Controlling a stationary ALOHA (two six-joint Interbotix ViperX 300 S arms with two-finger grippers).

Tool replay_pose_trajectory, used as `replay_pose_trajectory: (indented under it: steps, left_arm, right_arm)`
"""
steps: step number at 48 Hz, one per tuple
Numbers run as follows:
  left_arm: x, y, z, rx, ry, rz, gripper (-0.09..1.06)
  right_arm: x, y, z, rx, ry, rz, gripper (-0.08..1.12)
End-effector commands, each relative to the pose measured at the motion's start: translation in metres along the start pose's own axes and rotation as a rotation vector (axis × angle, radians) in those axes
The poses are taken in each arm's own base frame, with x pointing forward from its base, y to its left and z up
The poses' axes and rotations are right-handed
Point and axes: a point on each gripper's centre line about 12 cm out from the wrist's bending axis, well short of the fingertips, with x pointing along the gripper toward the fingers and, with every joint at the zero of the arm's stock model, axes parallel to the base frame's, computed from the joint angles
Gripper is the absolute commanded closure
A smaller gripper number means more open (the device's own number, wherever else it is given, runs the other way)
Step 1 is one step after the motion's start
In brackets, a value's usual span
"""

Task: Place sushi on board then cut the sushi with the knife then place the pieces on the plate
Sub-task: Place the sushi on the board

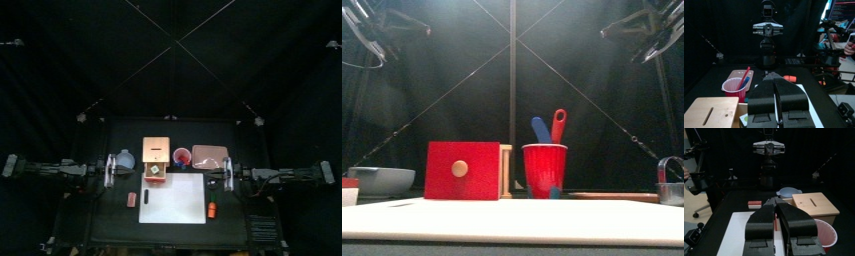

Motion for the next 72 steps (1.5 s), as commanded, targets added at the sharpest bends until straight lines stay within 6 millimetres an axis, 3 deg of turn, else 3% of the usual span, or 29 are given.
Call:
replay_pose_trajectory:
  steps: [1, 8, 14, 22, 27, 34, 40, 48, 53, 64, 72]
  left_arm:
    - [0.004, 0.006, 0.005, -0.001, -0.008, 0.028, 0.87]
    - [0.005, 0.008, 0.004, -0.005, -0.008, 0.039, 0.87]
    - [0.006, 0.009, -0.002, -0.015, 0.012, 0.048, 0.87]
    - [0.006, 0.013, -0.014, -0.043, 0.052, 0.070, 0.87]
    - [0.003, 0.014, -0.024, -0.052, 0.078, 0.076, 0.87]
    - [-0.002, 0.014, -0.040, -0.063, 0.118, 0.084, 0.87]
    - [-0.006, 0.015, -0.050, -0.067, 0.142, 0.088, 0.87]
    - [-0.009, 0.015, -0.058, -0.106, 0.161, 0.098, 0.87]
    - [-0.010, 0.016, -0.060, -0.133, 0.167, 0.110, 0.87]
    - [-0.010, 0.016, -0.060, -0.135, 0.164, 0.109, 0.87]
    - [-0.011, 0.016, -0.063, -0.133, 0.174, 0.110, 0.87]
  right_arm:
    - [0.007, 0.001, 0.016, 0.017, -0.037, 0.007, 1.04]
    - [0.029, 0.004, 0.028, 0.025, -0.023, 0.017, 1.05]
    - [0.070, 0.002, 0.032, 0.037, 0.065, 0.007, 1.05]
    - [0.119, -0.003, 0.024, 0.190, 0.322, -0.035, 1.05]
    - [0.134, -0.014, 0.020, 0.342, 0.430, -0.081, 1.05]
    - [0.147, -0.025, 0.012, 0.426, 0.500, -0.116, 1.03]
    - [0.160, -0.027, 0.008, 0.428, 0.513, -0.119, 0.83]
    - [0.181, -0.026, -0.001, 0.429, 0.542, -0.116, 0.31]
    - [0.199, -0.026, -0.013, 0.431, 0.581, -0.114, 0.13]
    - [0.235, -0.024, -0.027, 0.442, 0.755, -0.078, 0.10]
    - [0.260, -0.041, -0.031, 0.475, 0.902, -0.109, 0.10]
